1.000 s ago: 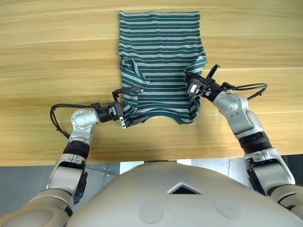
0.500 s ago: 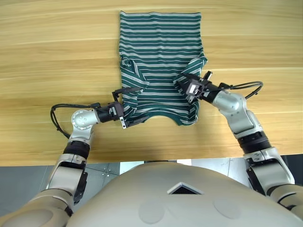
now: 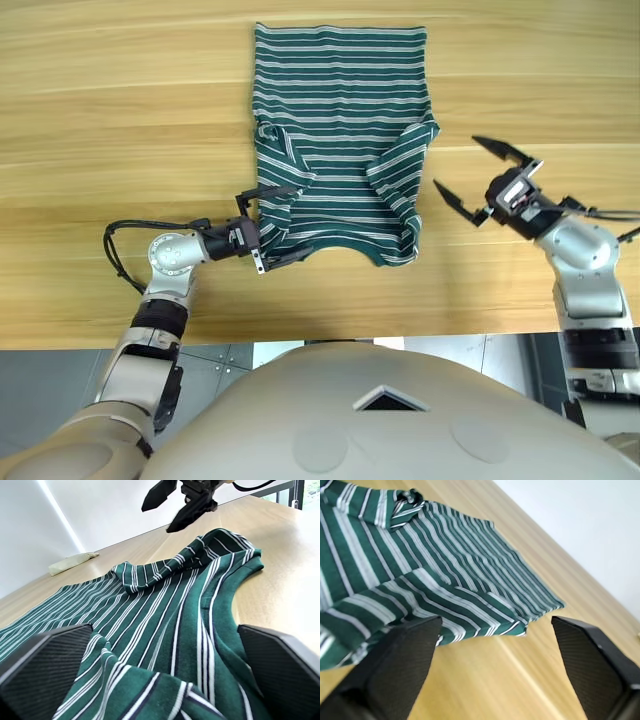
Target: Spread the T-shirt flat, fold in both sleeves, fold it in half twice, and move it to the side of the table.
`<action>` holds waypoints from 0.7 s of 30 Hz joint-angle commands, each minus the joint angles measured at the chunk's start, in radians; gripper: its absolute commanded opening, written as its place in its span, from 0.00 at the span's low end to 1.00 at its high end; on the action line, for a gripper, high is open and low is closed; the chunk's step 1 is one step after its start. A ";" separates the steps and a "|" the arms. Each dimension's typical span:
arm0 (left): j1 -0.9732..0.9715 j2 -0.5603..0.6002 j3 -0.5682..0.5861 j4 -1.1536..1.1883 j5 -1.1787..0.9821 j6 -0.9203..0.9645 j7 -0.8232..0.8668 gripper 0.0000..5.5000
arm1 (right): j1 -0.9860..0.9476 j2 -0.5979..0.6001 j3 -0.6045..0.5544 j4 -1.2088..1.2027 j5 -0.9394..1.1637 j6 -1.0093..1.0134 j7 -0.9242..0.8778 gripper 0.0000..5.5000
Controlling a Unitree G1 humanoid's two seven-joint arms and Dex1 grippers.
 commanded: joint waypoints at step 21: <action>-0.002 0.018 -0.005 -0.002 0.018 0.000 -0.007 0.98 | 0.102 -0.085 0.127 -0.042 -0.094 -0.107 0.101 0.98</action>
